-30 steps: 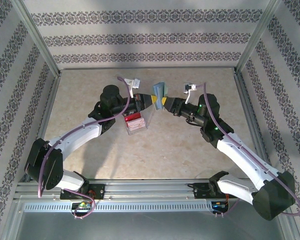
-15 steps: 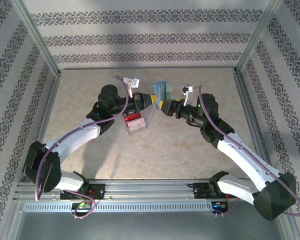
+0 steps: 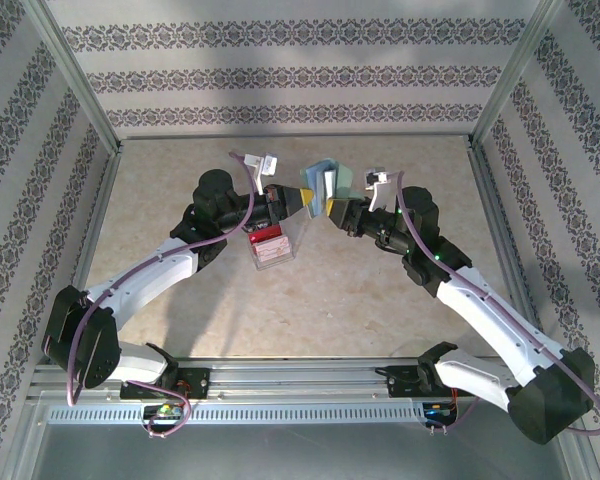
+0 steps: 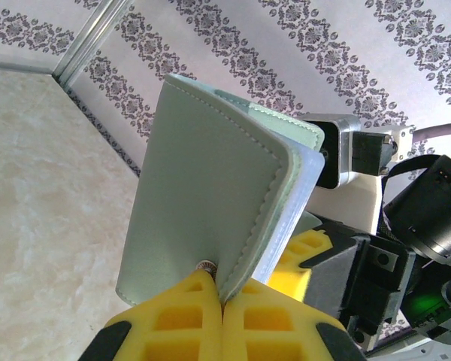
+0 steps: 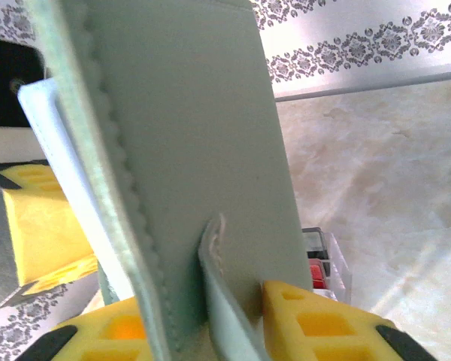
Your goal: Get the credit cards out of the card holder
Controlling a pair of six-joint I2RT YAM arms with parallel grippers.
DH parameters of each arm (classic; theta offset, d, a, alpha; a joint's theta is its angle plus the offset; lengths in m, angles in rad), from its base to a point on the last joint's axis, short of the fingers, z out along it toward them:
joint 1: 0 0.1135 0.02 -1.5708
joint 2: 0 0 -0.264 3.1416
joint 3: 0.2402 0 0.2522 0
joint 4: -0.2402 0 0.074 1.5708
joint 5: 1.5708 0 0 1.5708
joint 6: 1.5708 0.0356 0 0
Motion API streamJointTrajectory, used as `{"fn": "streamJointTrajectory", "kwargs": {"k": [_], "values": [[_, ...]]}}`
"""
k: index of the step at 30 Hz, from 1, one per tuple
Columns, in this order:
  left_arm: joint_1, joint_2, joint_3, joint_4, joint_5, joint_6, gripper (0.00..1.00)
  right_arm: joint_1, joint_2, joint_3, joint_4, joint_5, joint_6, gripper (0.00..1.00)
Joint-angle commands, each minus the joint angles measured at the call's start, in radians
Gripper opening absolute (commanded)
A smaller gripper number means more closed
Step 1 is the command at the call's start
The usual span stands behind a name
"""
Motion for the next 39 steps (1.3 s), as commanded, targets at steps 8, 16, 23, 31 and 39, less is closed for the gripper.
{"fn": "streamJointTrajectory", "kwargs": {"k": [8,16,23,31,39], "values": [[-0.017,-0.009,0.011,0.034,0.035,-0.019,0.43,0.002,-0.042,0.022,-0.001,0.029,-0.002,0.04],[-0.017,0.044,0.024,0.111,0.084,-0.083,0.58,0.012,-0.042,0.026,-0.002,0.037,0.025,0.00],[-0.018,0.018,0.037,-0.038,-0.007,0.019,0.54,0.015,-0.053,0.034,-0.004,0.034,0.029,0.00],[-0.019,0.008,0.043,-0.069,-0.063,0.066,0.17,0.016,-0.067,0.031,-0.015,0.035,0.035,0.08],[-0.018,-0.011,0.040,-0.076,-0.017,0.085,0.01,0.016,-0.133,0.050,-0.174,0.165,-0.038,0.47]]}}
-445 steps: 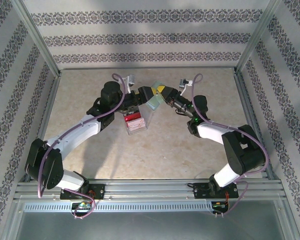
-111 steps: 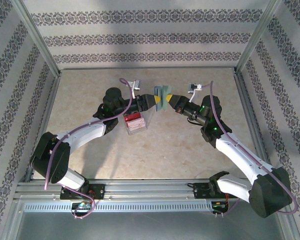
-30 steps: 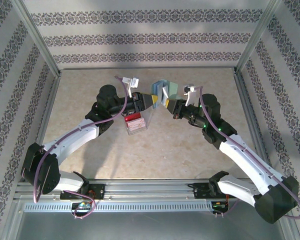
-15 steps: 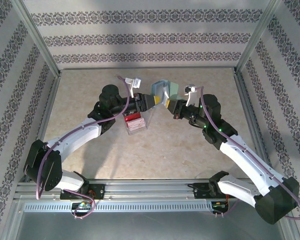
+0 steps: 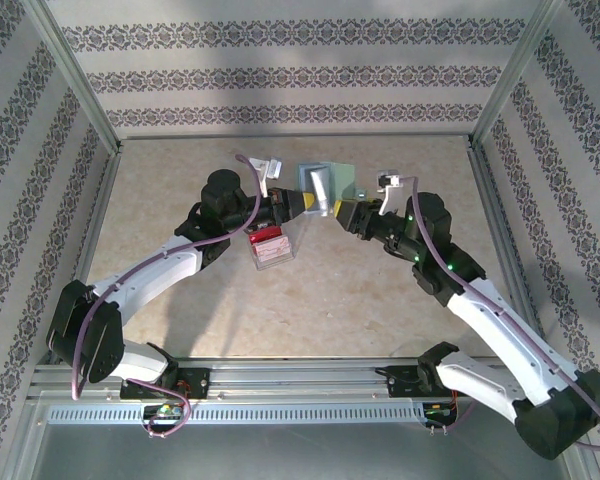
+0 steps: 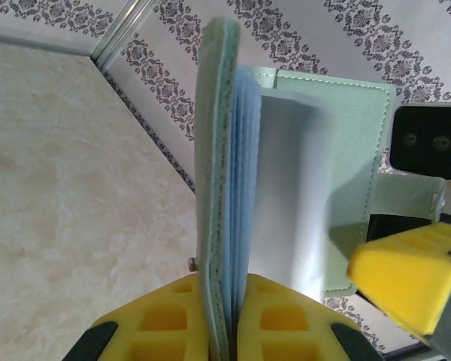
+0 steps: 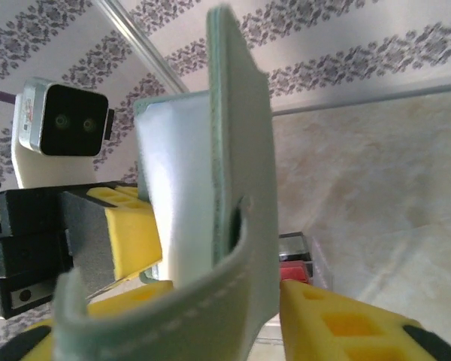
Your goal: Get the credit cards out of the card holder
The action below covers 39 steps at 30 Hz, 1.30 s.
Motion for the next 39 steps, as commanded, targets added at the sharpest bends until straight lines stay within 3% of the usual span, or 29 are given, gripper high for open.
{"fn": "streamJointTrajectory", "kwargs": {"k": [1,6,10,14,26,33,39], "values": [[-0.012,-0.047,0.032,0.001,0.031,0.033,0.01,0.009,-0.030,0.041,-0.085,0.076,-0.045,0.51],[-0.011,-0.066,0.043,-0.063,0.017,0.076,0.00,0.042,-0.020,0.065,-0.122,0.076,-0.085,0.69],[-0.011,-0.074,0.053,-0.093,0.011,0.093,0.00,0.104,0.030,0.115,-0.183,0.165,-0.132,0.80],[-0.012,-0.075,0.063,-0.112,0.015,0.098,0.00,0.151,0.085,0.163,-0.208,0.203,-0.172,0.98],[-0.013,-0.081,0.074,-0.106,0.045,0.085,0.00,0.178,0.169,0.216,-0.262,0.308,-0.222,0.95],[-0.013,-0.095,0.069,-0.123,0.067,0.087,0.02,0.166,0.165,0.201,-0.280,0.409,-0.208,0.77],[-0.012,-0.118,0.063,-0.153,0.069,0.108,0.04,0.114,0.099,0.140,-0.243,0.377,-0.166,0.62]]}}
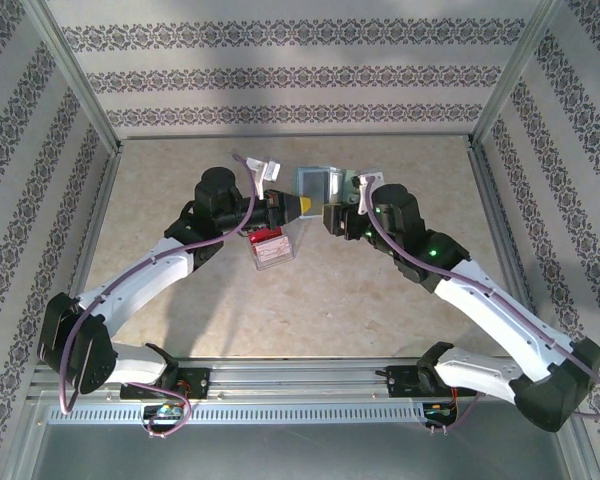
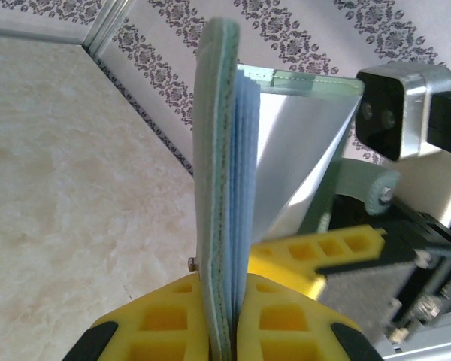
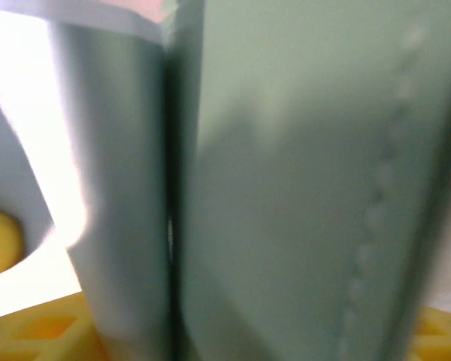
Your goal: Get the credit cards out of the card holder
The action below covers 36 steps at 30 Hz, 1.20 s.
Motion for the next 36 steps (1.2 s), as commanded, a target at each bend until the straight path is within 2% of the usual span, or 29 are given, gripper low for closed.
{"fn": "streamJointTrajectory", "kwargs": {"k": [1,8,9,10,12,15,18,22,26,36], "values": [[-0.012,-0.047,0.033,-0.010,0.033,0.032,0.04,-0.037,-0.046,-0.038,0.025,0.011,0.036,0.60],[-0.012,-0.048,0.038,-0.033,0.047,0.034,0.07,-0.077,-0.059,-0.076,0.063,-0.080,0.081,0.50],[-0.012,-0.049,0.040,-0.044,0.050,0.036,0.09,-0.095,-0.060,-0.093,0.095,-0.137,0.102,0.45],[-0.011,-0.048,0.043,-0.061,0.053,0.037,0.11,-0.131,-0.061,-0.129,0.173,-0.248,0.150,0.38],[-0.012,-0.044,0.043,-0.060,0.055,0.031,0.12,-0.158,-0.059,-0.158,0.239,-0.327,0.192,0.32],[-0.012,-0.034,0.040,-0.046,0.060,0.018,0.13,-0.183,-0.059,-0.182,0.299,-0.388,0.235,0.28],[-0.012,-0.026,0.039,-0.034,0.065,0.012,0.13,-0.188,-0.060,-0.187,0.307,-0.406,0.244,0.28],[-0.011,-0.023,0.046,-0.042,0.073,0.022,0.08,-0.195,-0.073,-0.189,0.305,-0.422,0.242,0.38],[-0.012,-0.025,0.063,-0.091,0.069,0.056,0.05,-0.213,-0.096,-0.183,0.291,-0.447,0.232,0.57],[-0.012,-0.016,0.110,-0.185,0.065,0.120,0.05,-0.275,-0.115,-0.105,0.212,-0.543,0.218,0.96]]}}
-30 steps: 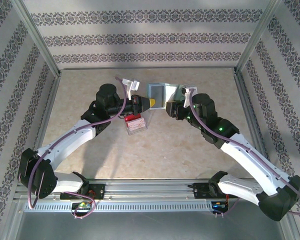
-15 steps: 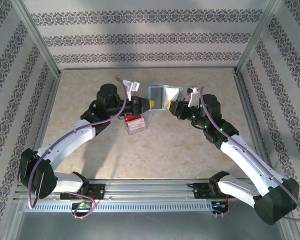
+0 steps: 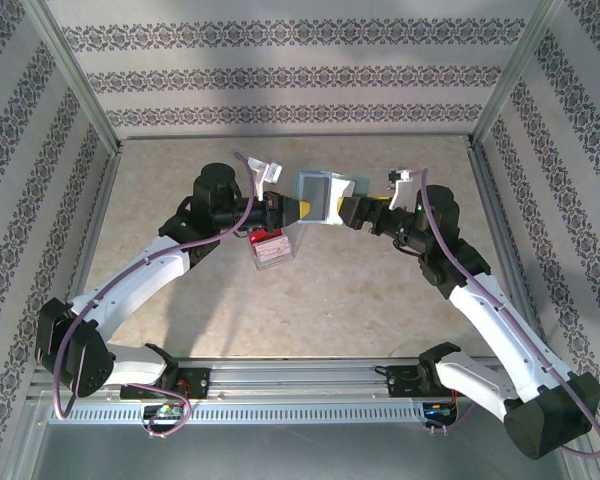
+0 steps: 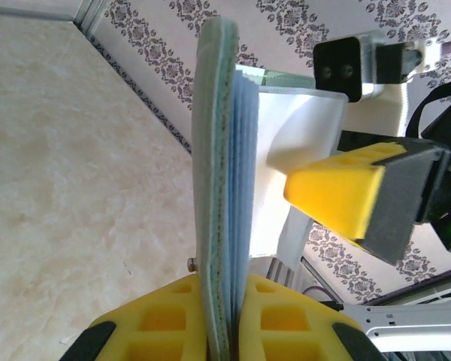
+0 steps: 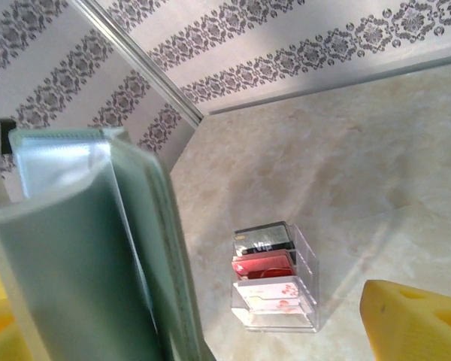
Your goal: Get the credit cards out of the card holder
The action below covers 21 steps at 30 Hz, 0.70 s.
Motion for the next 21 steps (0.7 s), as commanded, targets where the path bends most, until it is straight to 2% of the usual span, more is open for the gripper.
{"fn": "streamJointTrajectory", "kwargs": {"k": [1,6,16,21], "values": [[-0.012,-0.001,0.053,-0.028,0.029,0.050,0.04,-0.006,-0.003,0.061,-0.025,-0.055,-0.002,0.98],[-0.011,0.005,0.059,-0.029,0.035,0.059,0.04,-0.002,0.035,0.101,-0.054,-0.052,0.007,0.98],[-0.011,-0.001,0.056,-0.028,0.040,0.063,0.04,0.059,0.124,0.224,-0.241,0.107,-0.055,0.97],[-0.011,-0.001,0.060,-0.031,0.026,0.069,0.04,0.066,0.124,0.222,-0.249,0.115,-0.057,0.81]]}}
